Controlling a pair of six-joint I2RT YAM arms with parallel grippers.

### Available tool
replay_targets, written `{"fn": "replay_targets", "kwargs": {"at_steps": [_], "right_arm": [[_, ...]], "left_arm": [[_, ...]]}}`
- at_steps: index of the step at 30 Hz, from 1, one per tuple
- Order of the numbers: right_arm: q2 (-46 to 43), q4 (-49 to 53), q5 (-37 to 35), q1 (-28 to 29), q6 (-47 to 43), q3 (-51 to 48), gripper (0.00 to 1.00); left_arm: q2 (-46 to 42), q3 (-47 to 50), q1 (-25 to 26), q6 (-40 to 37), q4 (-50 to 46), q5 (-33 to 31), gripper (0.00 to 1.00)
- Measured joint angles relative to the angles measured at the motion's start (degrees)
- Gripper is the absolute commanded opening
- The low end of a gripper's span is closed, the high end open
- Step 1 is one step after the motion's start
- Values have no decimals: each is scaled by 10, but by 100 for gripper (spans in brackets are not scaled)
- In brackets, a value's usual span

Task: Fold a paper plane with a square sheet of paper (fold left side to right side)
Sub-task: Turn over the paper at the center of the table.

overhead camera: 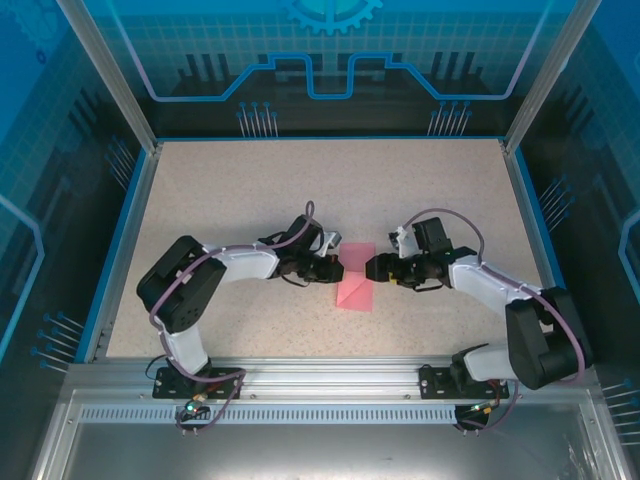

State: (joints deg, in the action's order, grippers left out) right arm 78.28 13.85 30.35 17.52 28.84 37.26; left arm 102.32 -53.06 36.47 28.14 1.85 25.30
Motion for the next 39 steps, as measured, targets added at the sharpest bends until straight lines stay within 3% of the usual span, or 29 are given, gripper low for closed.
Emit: {"fn": "replay_targets", "kwargs": {"at_steps": [4, 9, 13, 16, 19, 21, 26, 29, 33, 39], "right_arm": [[37, -32, 26, 1, 18, 0, 77], [82, -66, 48, 5, 40, 2, 67], [132, -95, 64, 17, 62, 17, 52], [162, -118, 75, 29, 78, 30, 33], [176, -149, 84, 35, 91, 34, 15], [175, -162, 88, 35, 99, 33, 10], [144, -180, 101, 26, 97, 30, 7], [92, -195, 118, 2, 97, 27, 8], [11, -219, 141, -24, 99, 28, 9], [-88, -251, 185, -31, 122, 77, 9]], "left_arm": [[-13, 0, 0, -1, 0, -4, 5], [-14, 2, 0, -2, 0, -7, 6], [-14, 5, 0, -2, -2, -10, 7], [-14, 6, 0, -2, -1, -11, 10], [-20, 14, -4, 2, 1, -10, 18], [-35, 28, -14, 5, 3, -10, 22], [-119, 88, -55, 34, 38, 0, 54], [-210, 134, -95, 63, 72, 9, 76], [-326, 177, -141, 107, 120, 18, 96], [-450, 195, -157, 159, 195, 55, 99]]}}
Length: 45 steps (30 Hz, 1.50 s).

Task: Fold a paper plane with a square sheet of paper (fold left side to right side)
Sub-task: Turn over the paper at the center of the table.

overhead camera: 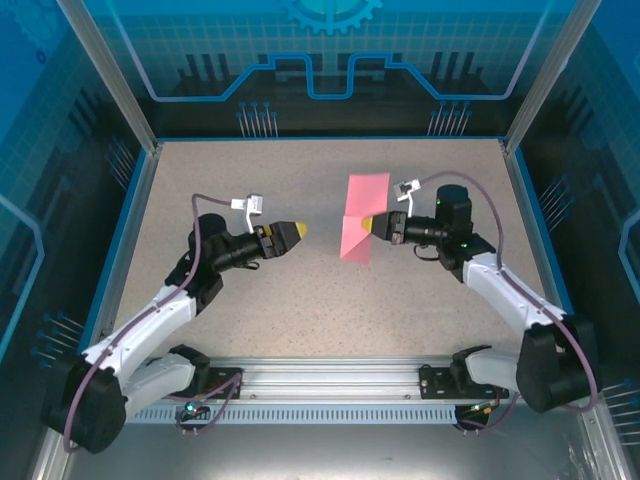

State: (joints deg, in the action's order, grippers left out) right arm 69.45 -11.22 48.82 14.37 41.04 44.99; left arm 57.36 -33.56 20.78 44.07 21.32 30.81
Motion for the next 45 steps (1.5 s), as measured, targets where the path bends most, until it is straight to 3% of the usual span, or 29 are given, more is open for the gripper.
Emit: {"fn": "replay_targets", "kwargs": {"at_steps": [7, 11, 15, 24, 26, 32, 38, 45], "right_arm": [[-29, -11, 18, 49, 16, 78, 9], [-28, -11, 22, 93, 19, 93, 9], [-27, -12, 23, 120, 25, 97, 9], [-26, -42, 22, 123, 53, 93, 15], [-26, -38, 20, 123, 53, 91, 17], [-34, 36, -9, 118, 14, 90, 38], [-86, 224, -132, 80, -79, 96, 64], [-103, 457, -400, 41, -169, 106, 88]], "left_arm": [[10, -25, 35, 30, 63, 62, 98], [27, -50, 70, 30, 82, 77, 92], [49, -57, 83, 39, 106, 81, 73], [63, -58, 95, 47, 129, 80, 23], [63, -58, 96, 50, 131, 80, 18], [60, -58, 98, 35, 106, 62, 13], [25, -76, 113, -52, -53, -21, 0], [41, -176, 216, -183, -318, -267, 0]]}}
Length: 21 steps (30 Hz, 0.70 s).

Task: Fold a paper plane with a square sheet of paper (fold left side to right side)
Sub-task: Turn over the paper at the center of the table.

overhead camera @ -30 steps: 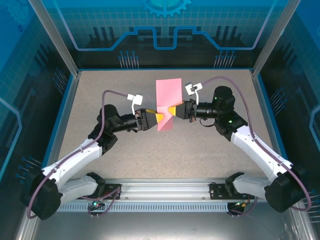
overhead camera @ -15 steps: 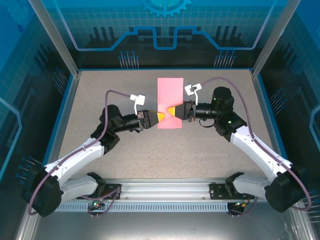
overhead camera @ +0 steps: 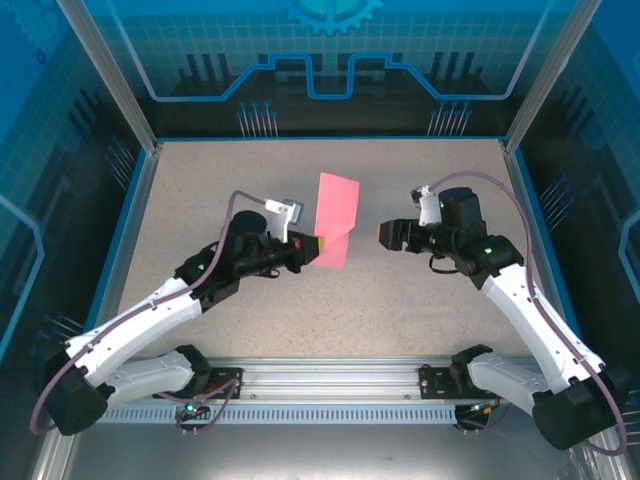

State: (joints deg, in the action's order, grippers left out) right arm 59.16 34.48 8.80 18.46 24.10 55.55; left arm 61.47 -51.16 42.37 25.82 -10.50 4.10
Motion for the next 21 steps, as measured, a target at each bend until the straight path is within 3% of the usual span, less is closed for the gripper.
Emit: {"fn": "replay_targets", "kwargs": {"at_steps": [2, 6, 10, 15, 21], "right_arm": [[0, 37, -54, -11, -16, -2, 99], [-11, 87, -146, -24, -48, -24, 99], [-31, 112, -188, -34, -67, -38, 99], [-53, 121, -210, -40, -77, -39, 99], [-73, 127, -220, -44, -81, -42, 99]], "left_arm": [[25, -26, 32, -16, -68, -87, 0], [139, -112, 111, -7, -231, -294, 0], [287, -222, 166, 58, -410, -443, 0], [444, -331, 196, 136, -582, -543, 0], [582, -407, 204, 167, -670, -557, 0]]}}
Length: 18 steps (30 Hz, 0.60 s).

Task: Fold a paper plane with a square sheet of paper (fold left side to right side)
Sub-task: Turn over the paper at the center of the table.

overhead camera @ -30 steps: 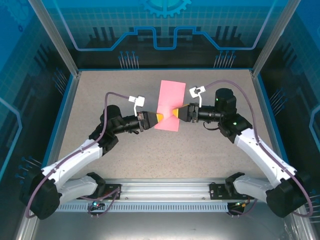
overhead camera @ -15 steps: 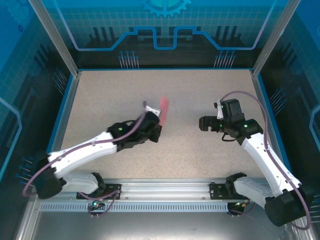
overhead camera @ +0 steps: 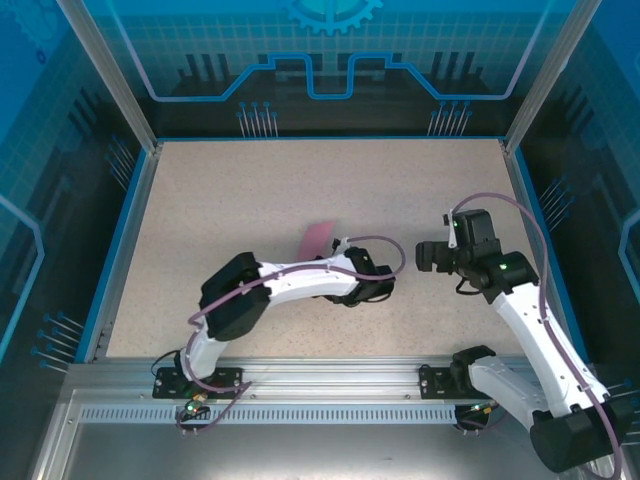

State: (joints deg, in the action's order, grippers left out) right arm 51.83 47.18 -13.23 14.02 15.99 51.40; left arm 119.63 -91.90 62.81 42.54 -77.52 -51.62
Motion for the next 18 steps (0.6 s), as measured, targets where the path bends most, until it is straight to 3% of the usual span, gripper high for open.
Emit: {"fn": "replay_targets", "kwargs": {"at_steps": [18], "right_arm": [[-25, 10, 4, -6, -2, -7, 99]], "left_arm": [[110, -70, -28, -90, 59, 203, 4]]}}
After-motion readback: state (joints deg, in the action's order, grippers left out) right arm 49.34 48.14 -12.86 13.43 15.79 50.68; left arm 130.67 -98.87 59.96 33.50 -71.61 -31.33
